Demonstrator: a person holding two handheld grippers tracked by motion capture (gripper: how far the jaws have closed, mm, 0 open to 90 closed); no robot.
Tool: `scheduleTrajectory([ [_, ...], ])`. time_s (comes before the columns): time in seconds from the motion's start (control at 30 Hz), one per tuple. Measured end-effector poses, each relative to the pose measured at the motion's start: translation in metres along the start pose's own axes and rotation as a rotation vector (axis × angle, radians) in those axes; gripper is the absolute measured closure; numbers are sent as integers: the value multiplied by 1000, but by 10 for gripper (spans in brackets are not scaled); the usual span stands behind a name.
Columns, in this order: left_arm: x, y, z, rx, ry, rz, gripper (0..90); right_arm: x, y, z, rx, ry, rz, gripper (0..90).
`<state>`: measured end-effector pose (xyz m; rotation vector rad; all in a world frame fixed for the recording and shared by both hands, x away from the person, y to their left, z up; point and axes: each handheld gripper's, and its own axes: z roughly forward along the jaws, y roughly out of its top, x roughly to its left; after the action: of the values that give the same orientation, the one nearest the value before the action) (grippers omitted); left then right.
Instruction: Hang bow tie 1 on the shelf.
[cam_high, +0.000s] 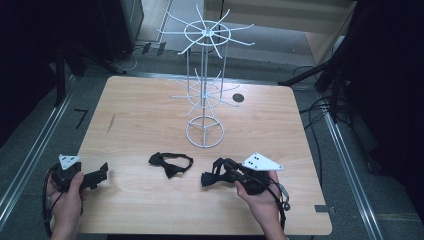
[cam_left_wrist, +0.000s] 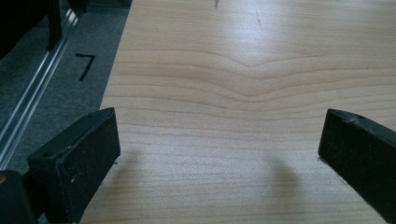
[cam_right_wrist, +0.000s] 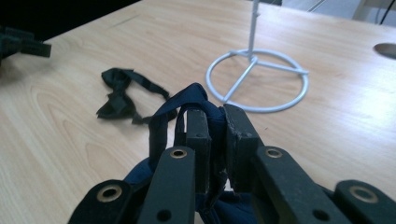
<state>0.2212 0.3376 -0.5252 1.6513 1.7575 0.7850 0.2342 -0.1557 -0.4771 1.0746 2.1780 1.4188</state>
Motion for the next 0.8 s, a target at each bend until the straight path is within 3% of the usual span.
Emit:
scheduleTrajectory([
  [0.43,-1,0,-1,-39,-18,-12,0,-12,19,-18,-79,-46,10,830],
  [0.8,-2,0,-1,-41,-33,-9,0,-16,35,-18,-111,-65,17,826],
])
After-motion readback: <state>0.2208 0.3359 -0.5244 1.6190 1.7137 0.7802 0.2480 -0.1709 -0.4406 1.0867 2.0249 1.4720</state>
